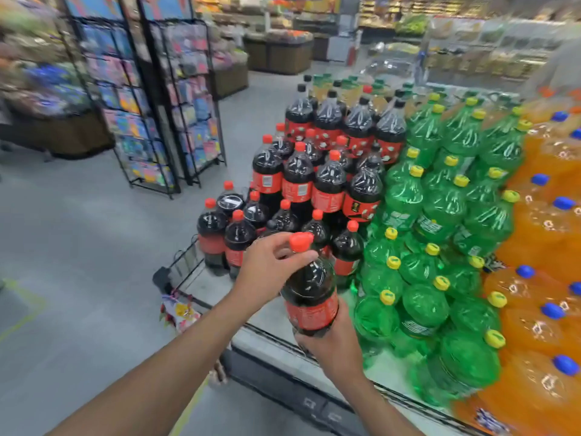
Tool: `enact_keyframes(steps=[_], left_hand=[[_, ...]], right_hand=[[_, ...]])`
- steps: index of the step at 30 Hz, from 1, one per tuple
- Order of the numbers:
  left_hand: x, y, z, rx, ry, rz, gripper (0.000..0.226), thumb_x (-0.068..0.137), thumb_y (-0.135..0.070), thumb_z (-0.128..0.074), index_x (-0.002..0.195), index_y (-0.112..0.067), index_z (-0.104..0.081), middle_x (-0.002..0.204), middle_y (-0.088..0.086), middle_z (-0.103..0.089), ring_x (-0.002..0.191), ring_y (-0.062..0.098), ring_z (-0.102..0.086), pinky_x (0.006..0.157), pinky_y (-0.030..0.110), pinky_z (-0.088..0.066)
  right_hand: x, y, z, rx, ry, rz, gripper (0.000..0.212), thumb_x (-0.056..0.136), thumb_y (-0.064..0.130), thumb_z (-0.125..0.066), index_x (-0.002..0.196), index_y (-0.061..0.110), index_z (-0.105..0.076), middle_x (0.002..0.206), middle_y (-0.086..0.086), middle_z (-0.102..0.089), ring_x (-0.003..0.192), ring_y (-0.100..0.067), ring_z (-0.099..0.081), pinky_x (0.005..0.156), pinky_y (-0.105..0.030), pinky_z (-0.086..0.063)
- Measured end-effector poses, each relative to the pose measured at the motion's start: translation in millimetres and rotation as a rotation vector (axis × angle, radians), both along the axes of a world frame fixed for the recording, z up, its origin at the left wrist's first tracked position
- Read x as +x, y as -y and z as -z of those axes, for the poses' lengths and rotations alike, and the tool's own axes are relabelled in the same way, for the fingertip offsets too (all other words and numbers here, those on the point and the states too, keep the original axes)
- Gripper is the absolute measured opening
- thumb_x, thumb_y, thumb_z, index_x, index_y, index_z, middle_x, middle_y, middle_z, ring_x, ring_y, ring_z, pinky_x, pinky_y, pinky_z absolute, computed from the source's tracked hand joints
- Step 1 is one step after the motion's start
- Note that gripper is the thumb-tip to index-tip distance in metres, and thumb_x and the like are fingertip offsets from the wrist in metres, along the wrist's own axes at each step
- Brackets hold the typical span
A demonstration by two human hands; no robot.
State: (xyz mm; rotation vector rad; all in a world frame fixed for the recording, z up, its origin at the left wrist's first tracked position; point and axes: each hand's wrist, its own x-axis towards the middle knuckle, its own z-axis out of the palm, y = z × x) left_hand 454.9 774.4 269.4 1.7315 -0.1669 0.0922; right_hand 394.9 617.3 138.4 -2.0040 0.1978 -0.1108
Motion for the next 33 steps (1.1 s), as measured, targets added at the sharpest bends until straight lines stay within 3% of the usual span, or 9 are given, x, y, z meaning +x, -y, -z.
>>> enact_keyframes(steps=[2, 6, 10, 13, 16, 21, 25, 28, 33], left_hand=[[26, 3, 7, 0.084, 0.038, 0.099, 0.017, 0.081, -0.029, -0.088, 0.094, -0.034, -0.079, 0.099, -0.011, -0.08, 0.1, 0.011, -0.074, 0.095, 0.028, -0.055], [62, 22, 26, 0.256, 0.19, 0.218, 0.027, 0.078, -0.029, -0.091, 0.087, -0.043, -0.07, 0.093, -0.009, -0.065, 0.093, 0.003, -0.063, 0.086, 0.021, -0.047], [95, 47, 51, 0.327, 0.191, 0.393, 0.025, 0.076, -0.037, -0.09, 0.095, -0.04, -0.074, 0.092, -0.003, -0.057, 0.091, 0.013, -0.061, 0.08, 0.028, -0.048], [116, 60, 72, 0.401, 0.224, 0.401, 0.027, 0.076, -0.034, -0.091, 0.098, -0.029, -0.078, 0.09, 0.0, -0.056, 0.086, 0.007, -0.057, 0.074, 0.019, -0.04], [130, 68, 88, 0.431, 0.222, 0.412, 0.026, 0.077, -0.032, -0.09, 0.099, -0.024, -0.078, 0.088, -0.002, -0.053, 0.082, 0.001, -0.054, 0.074, 0.012, -0.038], [147, 81, 106, 0.457, 0.189, 0.417, 0.026, 0.079, -0.028, -0.089, 0.101, -0.024, -0.075, 0.09, -0.008, -0.051, 0.087, 0.0, -0.054, 0.079, 0.011, -0.038], [159, 90, 116, 0.474, 0.168, 0.413, 0.023, 0.08, -0.025, -0.089, 0.098, -0.022, -0.075, 0.09, -0.008, -0.05, 0.084, 0.003, -0.053, 0.078, 0.012, -0.038], [166, 98, 122, 0.49, 0.166, 0.396, 0.026, 0.08, -0.025, -0.089, 0.101, -0.019, -0.076, 0.093, -0.003, -0.053, 0.084, 0.007, -0.054, 0.08, 0.014, -0.04], [172, 100, 131, 0.508, 0.147, 0.413, 0.025, 0.081, -0.025, -0.088, 0.101, -0.019, -0.075, 0.092, -0.005, -0.051, 0.086, 0.004, -0.053, 0.079, 0.01, -0.038]], right_hand=[[13, -8, 5, 0.04, 0.001, 0.104, 0.081, 0.049, 0.028, -0.094, 0.116, 0.041, -0.052, 0.102, 0.013, -0.071, 0.09, -0.004, -0.069, 0.079, -0.033, -0.057], [30, -14, 19, 0.155, -0.066, 0.263, 0.065, 0.05, 0.008, -0.092, 0.101, 0.029, -0.059, 0.091, 0.01, -0.074, 0.078, 0.003, -0.068, 0.069, -0.016, -0.051], [66, -18, 34, 0.4, -0.302, 0.434, 0.03, 0.058, 0.006, -0.092, 0.069, 0.015, -0.066, 0.067, -0.005, -0.07, 0.063, -0.018, -0.061, 0.06, -0.036, -0.05], [89, -7, 50, 0.625, -0.511, 0.461, 0.026, 0.076, -0.004, -0.081, 0.092, 0.01, -0.065, 0.082, -0.006, -0.067, 0.076, -0.024, -0.064, 0.071, -0.037, -0.058], [108, 6, 71, 0.751, -0.525, 0.455, 0.056, 0.069, 0.0, -0.078, 0.122, 0.006, -0.061, 0.117, -0.016, -0.069, 0.1, -0.028, -0.07, 0.088, -0.039, -0.061], [138, 4, 91, 0.891, -0.449, 0.533, 0.059, 0.046, 0.006, -0.077, 0.105, 0.004, -0.072, 0.106, -0.02, -0.075, 0.094, -0.027, -0.068, 0.08, -0.035, -0.051], [154, 11, 94, 1.057, -0.395, 0.579, 0.046, 0.08, -0.028, -0.059, 0.111, 0.005, -0.067, 0.091, -0.008, -0.074, 0.088, -0.02, -0.067, 0.073, -0.026, -0.052], [168, 10, 96, 1.127, -0.392, 0.639, 0.043, 0.087, -0.027, -0.053, 0.113, 0.006, -0.065, 0.089, -0.008, -0.072, 0.077, -0.015, -0.063, 0.061, -0.023, -0.054], [174, 13, 101, 1.167, -0.454, 0.72, 0.037, 0.088, -0.021, -0.057, 0.1, 0.012, -0.067, 0.084, -0.006, -0.073, 0.077, -0.017, -0.059, 0.071, -0.03, -0.05]])
